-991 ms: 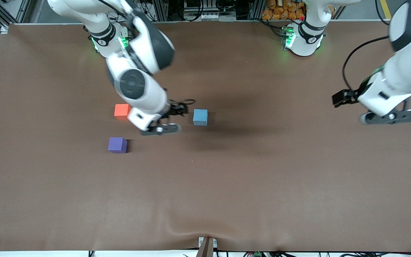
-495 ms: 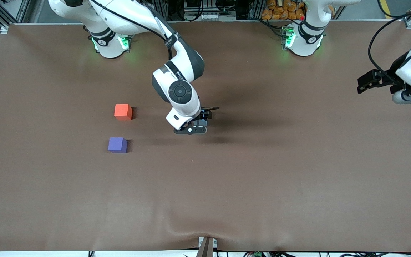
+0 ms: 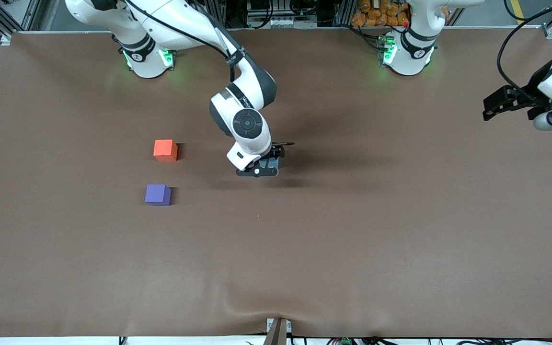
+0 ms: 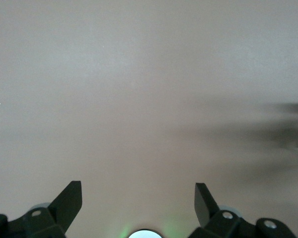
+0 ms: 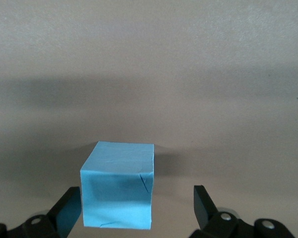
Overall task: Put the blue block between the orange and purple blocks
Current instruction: 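Grasp the light-blue block with the right gripper, then carry the blue block between the orange and purple blocks with the right gripper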
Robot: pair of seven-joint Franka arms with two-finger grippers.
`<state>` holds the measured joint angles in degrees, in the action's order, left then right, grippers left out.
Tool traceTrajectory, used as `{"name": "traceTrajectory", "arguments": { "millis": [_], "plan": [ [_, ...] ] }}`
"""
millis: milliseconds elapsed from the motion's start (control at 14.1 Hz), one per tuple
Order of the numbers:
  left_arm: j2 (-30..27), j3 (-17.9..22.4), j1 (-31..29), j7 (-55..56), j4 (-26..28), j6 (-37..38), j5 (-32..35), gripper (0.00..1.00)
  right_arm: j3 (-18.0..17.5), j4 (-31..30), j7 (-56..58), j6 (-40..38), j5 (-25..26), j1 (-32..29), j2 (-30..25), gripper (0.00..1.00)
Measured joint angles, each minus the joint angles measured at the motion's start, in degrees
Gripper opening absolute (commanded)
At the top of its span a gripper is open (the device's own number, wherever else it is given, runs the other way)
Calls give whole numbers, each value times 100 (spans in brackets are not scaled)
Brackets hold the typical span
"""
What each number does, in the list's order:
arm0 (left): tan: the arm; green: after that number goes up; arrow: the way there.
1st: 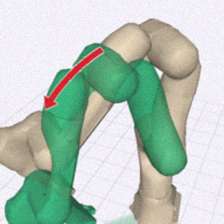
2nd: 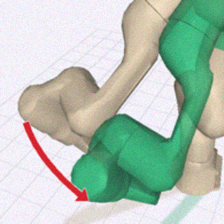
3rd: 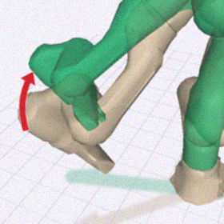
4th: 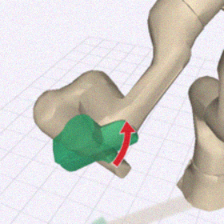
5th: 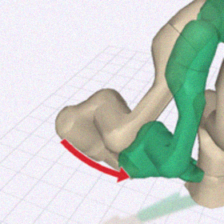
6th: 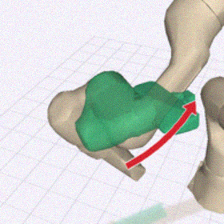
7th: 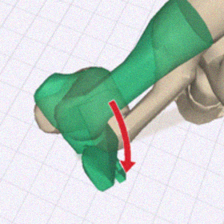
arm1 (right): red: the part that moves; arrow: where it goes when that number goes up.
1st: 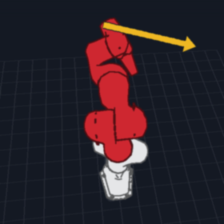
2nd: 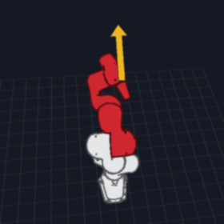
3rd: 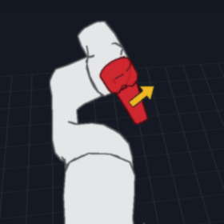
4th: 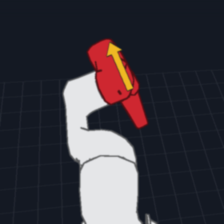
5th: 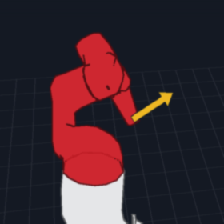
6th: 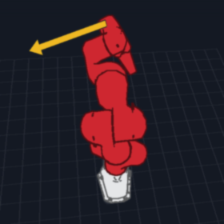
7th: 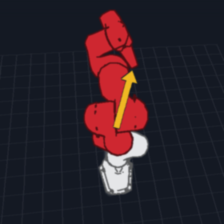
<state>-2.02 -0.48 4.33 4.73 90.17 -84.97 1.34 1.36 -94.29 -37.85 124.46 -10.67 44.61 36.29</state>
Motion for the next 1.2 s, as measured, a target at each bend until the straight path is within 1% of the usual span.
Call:
{"name": "traceTrajectory", "arguments": {
  "millis": [354, 566, 637, 708, 778, 920, 991, 1061, 1203],
  "plan": [
    [-77, -1, 0, -36, 2, 11, 0, 100, -3, 0, -289, 264, -10, 64, 113, 100],
    [-81, -8, 1, -352, 1, 11, 0, 100, -4, 0, -438, 290, -11, 108, 183, 99],
    [-82, -8, 1, -403, 1, 11, 0, 100, -4, 0, -479, 290, -11, 123, 201, 78],
    [-82, -8, 1, -437, 1, 11, 0, 100, -4, 0, -513, 293, -11, 140, 208, 24],
    [-82, -8, 1, -452, 3, 11, 0, 100, -4, 8, -536, 301, -11, 158, 209, 0],
    [-82, -6, 1, -455, 7, 11, 0, 100, -4, 103, -563, 291, -11, 210, 207, 0],
    [-82, 1, -2, -455, 11, 11, 0, 100, -1, 197, -574, 168, -10, 218, 204, 0],
    [-82, 14, -15, -455, 12, 11, 0, 100, 31, 338, -577, -139, -9, 215, 190, 0],
    [-82, 31, -82, -458, 13, 11, 0, 100, 150, 774, -579, -1107, -4, 125, 130, 0]
  ]
}}
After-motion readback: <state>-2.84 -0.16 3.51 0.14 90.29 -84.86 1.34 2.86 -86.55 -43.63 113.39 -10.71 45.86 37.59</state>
